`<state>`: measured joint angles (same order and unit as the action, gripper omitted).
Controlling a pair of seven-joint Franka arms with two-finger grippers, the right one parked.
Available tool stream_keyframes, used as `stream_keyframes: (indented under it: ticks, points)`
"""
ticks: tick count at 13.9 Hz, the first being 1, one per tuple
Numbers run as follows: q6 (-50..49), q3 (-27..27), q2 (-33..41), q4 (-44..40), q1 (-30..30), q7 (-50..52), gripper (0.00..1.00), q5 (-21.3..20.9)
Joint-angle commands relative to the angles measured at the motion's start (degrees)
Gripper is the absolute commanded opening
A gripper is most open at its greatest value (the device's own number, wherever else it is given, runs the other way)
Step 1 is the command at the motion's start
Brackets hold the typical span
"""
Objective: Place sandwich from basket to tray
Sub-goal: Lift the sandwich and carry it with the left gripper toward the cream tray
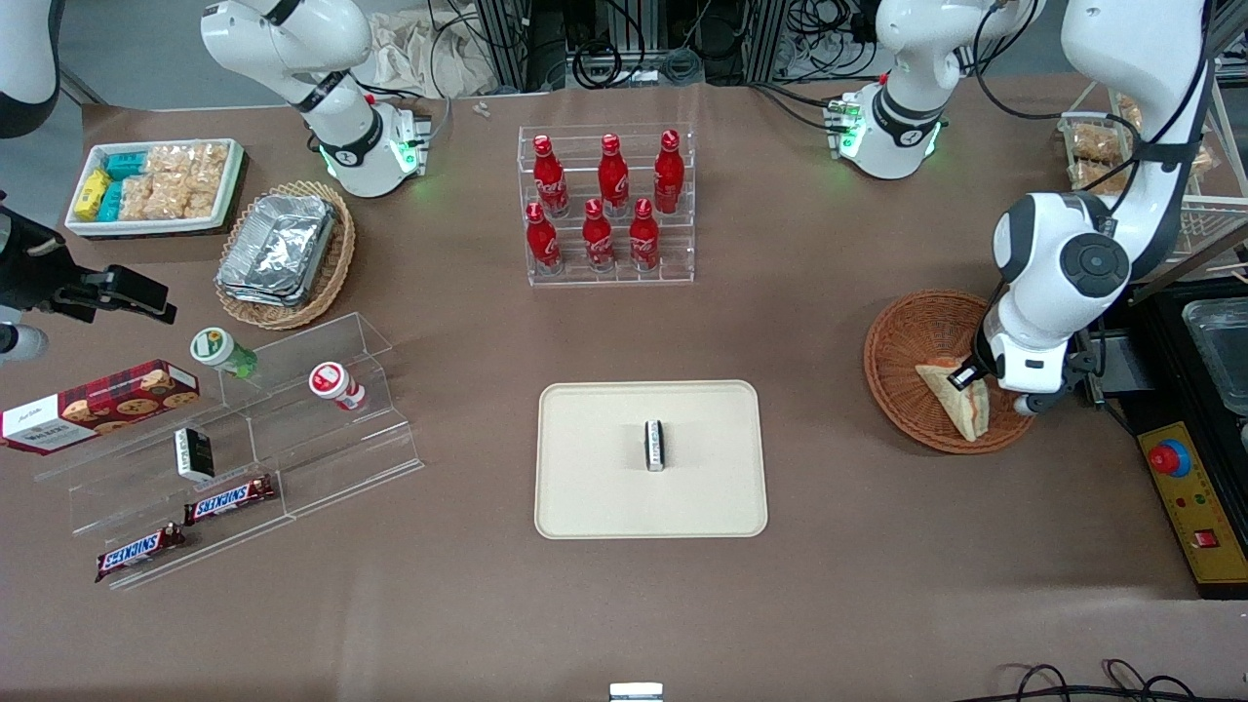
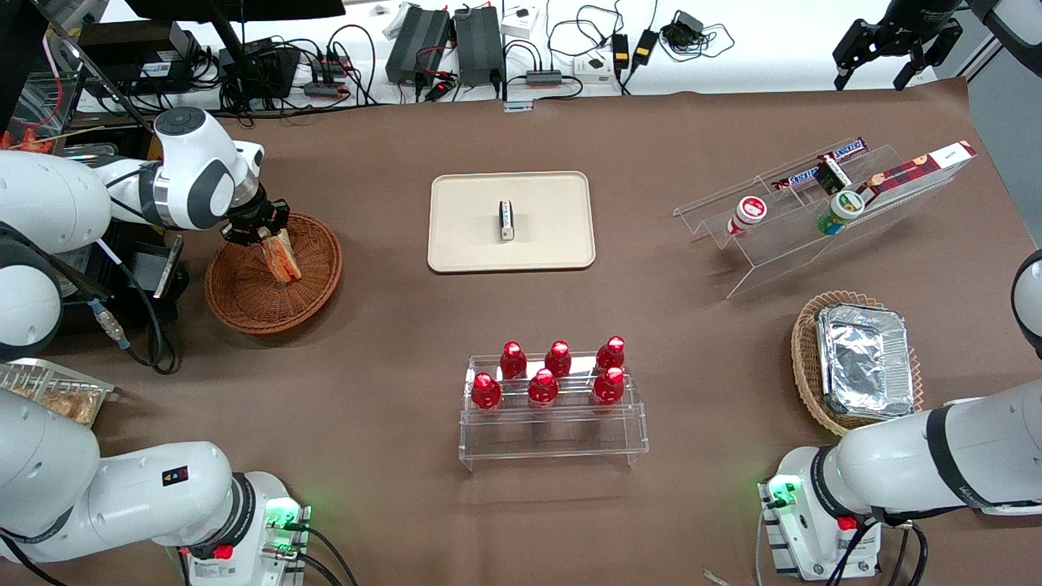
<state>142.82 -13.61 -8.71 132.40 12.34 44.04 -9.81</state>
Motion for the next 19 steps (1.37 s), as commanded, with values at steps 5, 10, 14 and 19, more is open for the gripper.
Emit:
stream_keyframes:
  ticks: [5,10,14,19]
  points:
    - [-36.93,-4.66,7.92,-22.92,-1.09,-9.22,0.00,-0.21]
    - [-49.30,-16.15,3.01,-40.10,-1.18,-11.53,0.00,1.72]
    - [-42.40,-24.44,-9.54,-42.22,-3.19,-2.51,0.00,0.32]
    - [-30.58,-24.09,-30.54,-50.71,-15.49,14.19,0.00,-16.45]
